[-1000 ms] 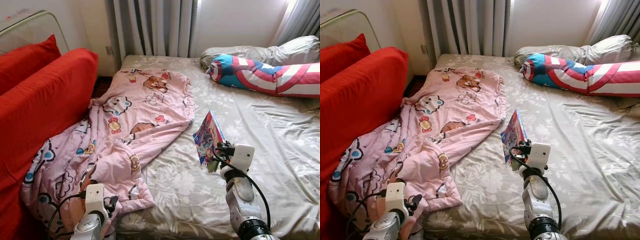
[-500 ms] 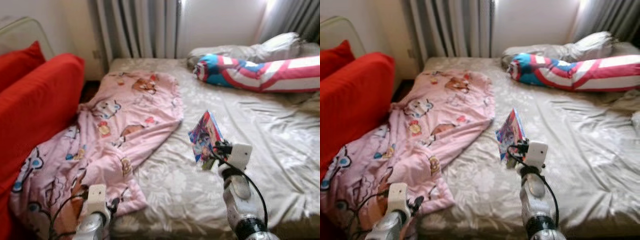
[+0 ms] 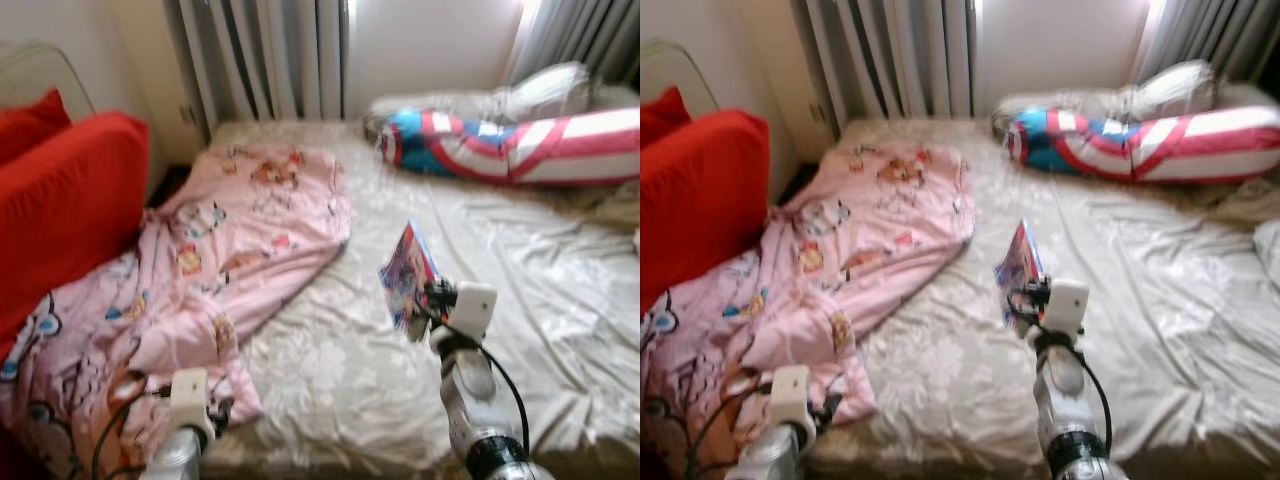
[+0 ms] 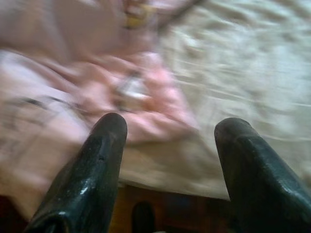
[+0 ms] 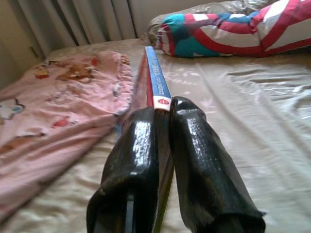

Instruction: Clean up the room

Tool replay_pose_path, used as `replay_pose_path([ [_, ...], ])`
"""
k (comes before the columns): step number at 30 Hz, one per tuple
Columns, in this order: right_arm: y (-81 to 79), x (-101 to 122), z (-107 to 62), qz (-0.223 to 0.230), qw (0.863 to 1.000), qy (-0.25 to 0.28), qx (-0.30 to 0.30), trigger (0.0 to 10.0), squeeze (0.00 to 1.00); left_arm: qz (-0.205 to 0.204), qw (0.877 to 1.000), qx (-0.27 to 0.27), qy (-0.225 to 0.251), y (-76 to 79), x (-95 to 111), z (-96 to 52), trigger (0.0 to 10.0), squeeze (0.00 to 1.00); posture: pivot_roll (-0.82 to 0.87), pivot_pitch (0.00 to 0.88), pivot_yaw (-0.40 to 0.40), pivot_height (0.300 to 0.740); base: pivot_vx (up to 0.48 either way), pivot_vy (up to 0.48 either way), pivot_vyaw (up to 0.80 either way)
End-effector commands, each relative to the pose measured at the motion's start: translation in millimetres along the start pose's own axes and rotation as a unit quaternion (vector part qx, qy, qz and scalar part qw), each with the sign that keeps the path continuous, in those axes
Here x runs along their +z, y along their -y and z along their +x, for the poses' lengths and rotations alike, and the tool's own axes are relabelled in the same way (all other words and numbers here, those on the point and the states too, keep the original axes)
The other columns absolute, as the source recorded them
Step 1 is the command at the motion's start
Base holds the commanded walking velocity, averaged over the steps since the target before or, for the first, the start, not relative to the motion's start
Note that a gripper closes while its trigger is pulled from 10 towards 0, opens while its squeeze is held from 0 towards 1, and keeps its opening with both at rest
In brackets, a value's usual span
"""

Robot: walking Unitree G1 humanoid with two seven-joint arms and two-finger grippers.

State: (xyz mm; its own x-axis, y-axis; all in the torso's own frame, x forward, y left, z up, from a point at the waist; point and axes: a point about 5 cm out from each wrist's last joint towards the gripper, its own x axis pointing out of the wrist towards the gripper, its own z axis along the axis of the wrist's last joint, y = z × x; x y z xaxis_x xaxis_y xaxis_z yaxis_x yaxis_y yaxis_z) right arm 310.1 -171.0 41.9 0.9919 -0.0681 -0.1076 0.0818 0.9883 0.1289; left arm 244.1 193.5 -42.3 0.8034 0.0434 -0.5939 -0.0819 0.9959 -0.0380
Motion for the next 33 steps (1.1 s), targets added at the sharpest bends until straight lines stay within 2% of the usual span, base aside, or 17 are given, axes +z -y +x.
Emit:
replay_pose_path([
  [1,-4.8,13.3,6.0,0.001,0.999,0.032,0.005,10.0,0.00,0.004,1.000,0.007,-0.007,-4.9,-3.8,-1.6,10.0,0.00,-0.09,0.000,-0.012,0.740,0.000,-0.349,0.00],
  [31,-2.6,14.5,6.6,0.002,0.999,0.035,-0.001,10.0,0.00,0.006,1.000,-0.001,-0.009,-2.4,-8.0,-3.0,10.0,0.00,-0.10,0.000,-0.011,0.740,0.000,-0.349,0.00],
  [33,-2.4,14.1,6.8,0.000,0.999,0.033,0.000,10.0,0.00,0.007,1.000,-0.001,-0.008,-2.0,-7.6,-2.8,10.0,0.00,-0.10,0.000,-0.011,0.740,0.000,-0.352,-0.79],
])
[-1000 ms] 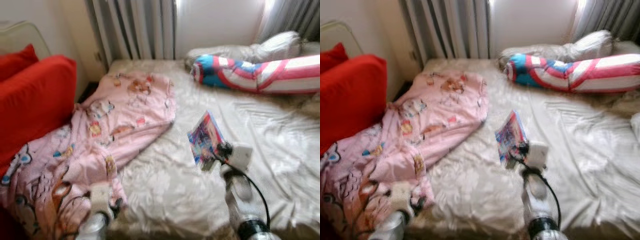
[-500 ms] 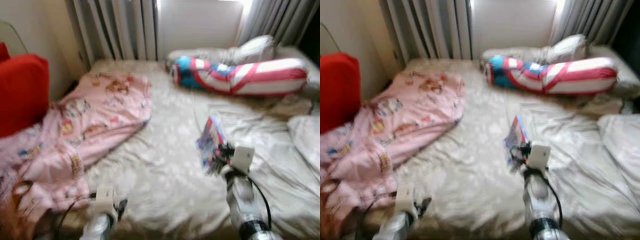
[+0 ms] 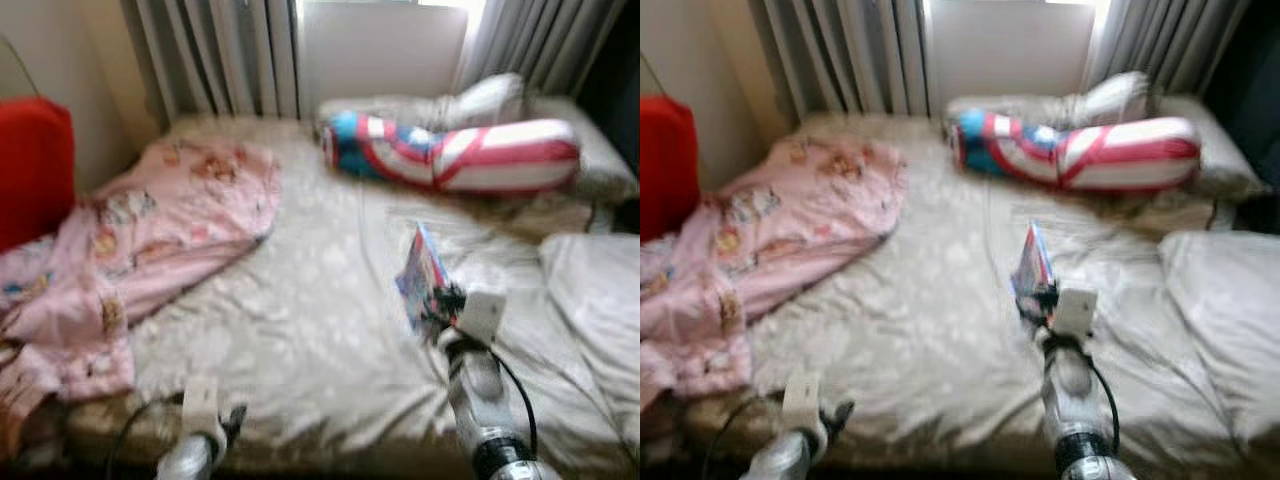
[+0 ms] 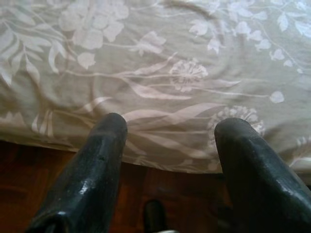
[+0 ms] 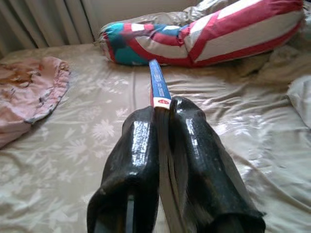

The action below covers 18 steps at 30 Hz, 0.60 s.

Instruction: Clean up the room

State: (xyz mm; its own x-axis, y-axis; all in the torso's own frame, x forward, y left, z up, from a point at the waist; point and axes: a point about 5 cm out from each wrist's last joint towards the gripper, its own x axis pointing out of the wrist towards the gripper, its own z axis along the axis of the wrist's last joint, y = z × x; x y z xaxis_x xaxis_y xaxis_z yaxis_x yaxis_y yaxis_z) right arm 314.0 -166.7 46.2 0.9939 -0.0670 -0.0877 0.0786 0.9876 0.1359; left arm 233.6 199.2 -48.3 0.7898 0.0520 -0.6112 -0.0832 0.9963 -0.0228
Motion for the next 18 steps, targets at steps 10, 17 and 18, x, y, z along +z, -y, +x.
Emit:
replay_pose_path([
  [10,1.7,10.7,3.9,-0.004,1.000,0.026,0.001,10.0,0.00,0.000,1.000,-0.005,0.004,4.4,3.0,1.5,10.0,0.00,-0.10,0.000,-0.014,0.740,0.000,-0.353,-0.31],
  [17,-0.9,9.8,3.9,-0.002,1.000,0.024,0.014,10.0,0.00,-0.003,1.000,-0.001,0.006,4.0,4.6,2.0,10.0,0.00,-0.10,0.000,-0.015,0.740,0.000,-0.166,0.00],
  [18,-2.3,9.5,4.0,-0.003,1.000,0.023,0.019,10.0,0.00,-0.005,1.000,-0.003,0.009,4.6,5.9,2.3,10.0,0.00,-0.10,0.000,-0.016,0.740,0.000,0.000,0.00],
])
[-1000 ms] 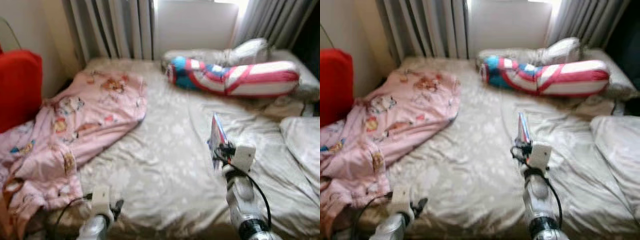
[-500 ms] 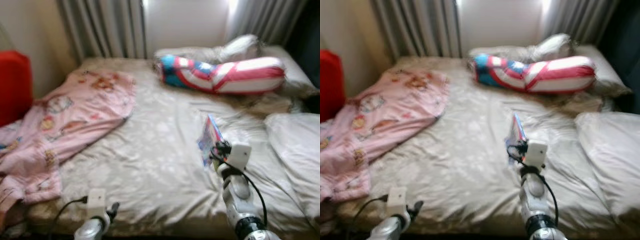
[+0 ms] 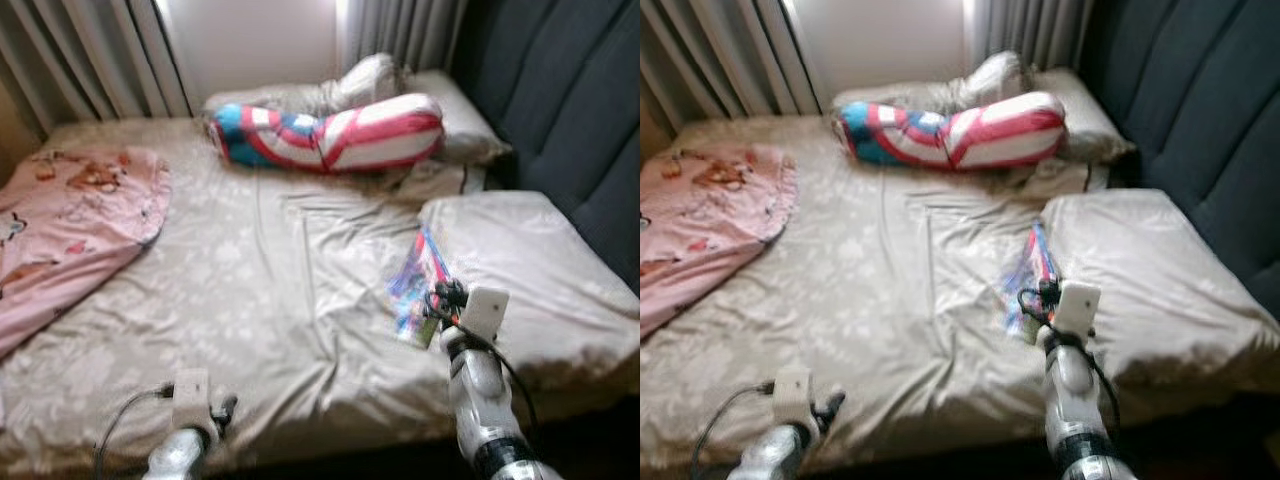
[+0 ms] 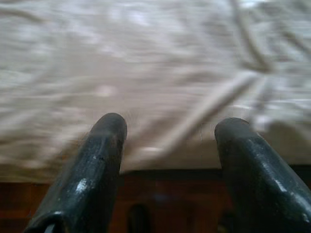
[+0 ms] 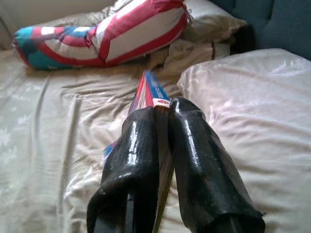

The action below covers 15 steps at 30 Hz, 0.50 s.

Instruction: Clean up the room

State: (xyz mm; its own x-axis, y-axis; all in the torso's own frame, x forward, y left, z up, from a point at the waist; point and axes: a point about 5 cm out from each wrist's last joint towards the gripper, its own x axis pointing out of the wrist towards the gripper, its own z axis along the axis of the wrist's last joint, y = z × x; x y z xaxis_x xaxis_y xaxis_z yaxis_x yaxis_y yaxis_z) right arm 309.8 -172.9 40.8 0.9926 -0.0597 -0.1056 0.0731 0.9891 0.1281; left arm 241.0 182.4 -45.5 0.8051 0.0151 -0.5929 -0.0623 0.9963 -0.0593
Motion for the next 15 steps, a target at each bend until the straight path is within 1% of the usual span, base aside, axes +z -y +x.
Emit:
replay_pose_path([
  [1,-9.8,14.4,7.1,0.001,0.999,0.032,0.018,10.0,0.00,0.003,1.000,0.016,0.000,-12.6,0.9,-1.3,10.0,0.00,-0.10,0.000,-0.016,0.740,0.000,0.000,0.00],
  [6,-13.6,14.2,6.5,-0.002,0.999,0.034,0.030,10.0,0.00,0.001,1.000,0.015,0.004,-11.8,2.5,-0.8,10.0,0.00,-0.10,0.000,-0.016,0.740,0.000,0.000,0.00],
  [12,-13.7,13.1,6.5,-0.003,0.999,0.030,0.032,10.0,0.00,-0.002,1.000,0.013,0.007,-10.9,3.3,-0.6,10.0,0.00,-0.10,0.000,-0.016,0.740,0.000,0.000,0.00],
  [15,-13.8,13.1,6.5,-0.004,0.999,0.030,0.034,10.0,0.00,0.003,1.000,0.007,0.004,-9.2,2.9,-0.3,10.0,0.00,-0.10,0.000,-0.017,0.740,0.000,0.000,0.00],
])
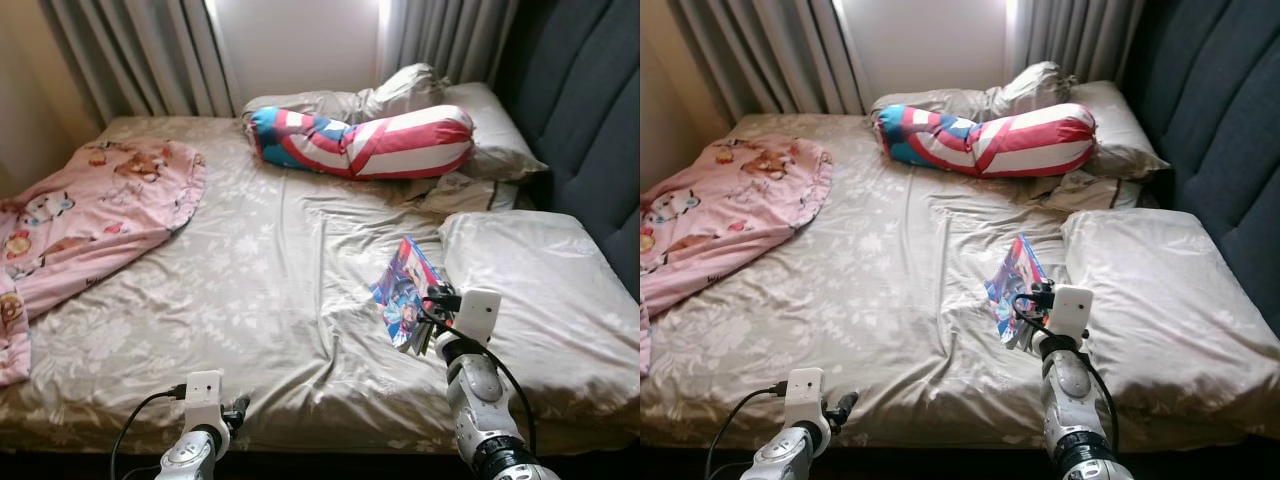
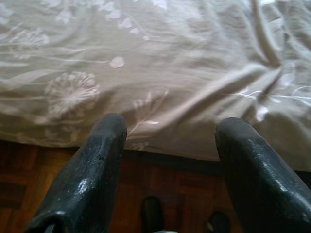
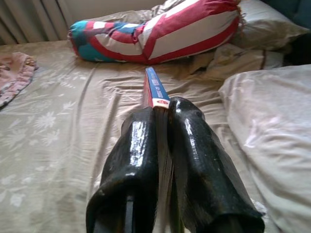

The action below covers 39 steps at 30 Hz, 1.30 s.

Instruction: Clean up the room

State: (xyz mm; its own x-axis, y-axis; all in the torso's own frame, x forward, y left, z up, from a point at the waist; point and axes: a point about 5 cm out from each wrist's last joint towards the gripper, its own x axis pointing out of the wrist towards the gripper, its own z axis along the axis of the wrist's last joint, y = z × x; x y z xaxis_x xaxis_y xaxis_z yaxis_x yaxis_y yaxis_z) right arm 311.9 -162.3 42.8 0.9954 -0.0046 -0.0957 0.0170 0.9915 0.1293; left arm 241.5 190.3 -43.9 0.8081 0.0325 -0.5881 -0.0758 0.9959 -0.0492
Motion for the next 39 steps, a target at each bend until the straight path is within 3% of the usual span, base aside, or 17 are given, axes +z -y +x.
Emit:
replay_pose_path([
  [1,-2.5,12.5,5.4,-0.003,1.000,0.029,0.006,10.0,0.00,0.004,1.000,-0.002,0.000,-1.2,0.6,0.1,10.0,0.00,-0.10,0.000,-0.017,0.740,0.000,0.000,0.00],
  [34,4.1,9.8,5.6,-0.008,1.000,0.016,-0.024,10.0,0.00,0.008,1.000,-0.012,-0.004,1.8,-2.3,-0.6,10.0,0.00,-0.10,0.000,-0.019,0.740,0.000,0.000,0.00],
  [39,2.7,10.1,6.1,-0.014,1.000,0.015,-0.020,10.0,0.00,0.011,1.000,-0.013,-0.006,2.5,-3.3,-0.8,10.0,0.00,-0.10,0.000,-0.019,0.740,0.259,0.000,0.00],
])
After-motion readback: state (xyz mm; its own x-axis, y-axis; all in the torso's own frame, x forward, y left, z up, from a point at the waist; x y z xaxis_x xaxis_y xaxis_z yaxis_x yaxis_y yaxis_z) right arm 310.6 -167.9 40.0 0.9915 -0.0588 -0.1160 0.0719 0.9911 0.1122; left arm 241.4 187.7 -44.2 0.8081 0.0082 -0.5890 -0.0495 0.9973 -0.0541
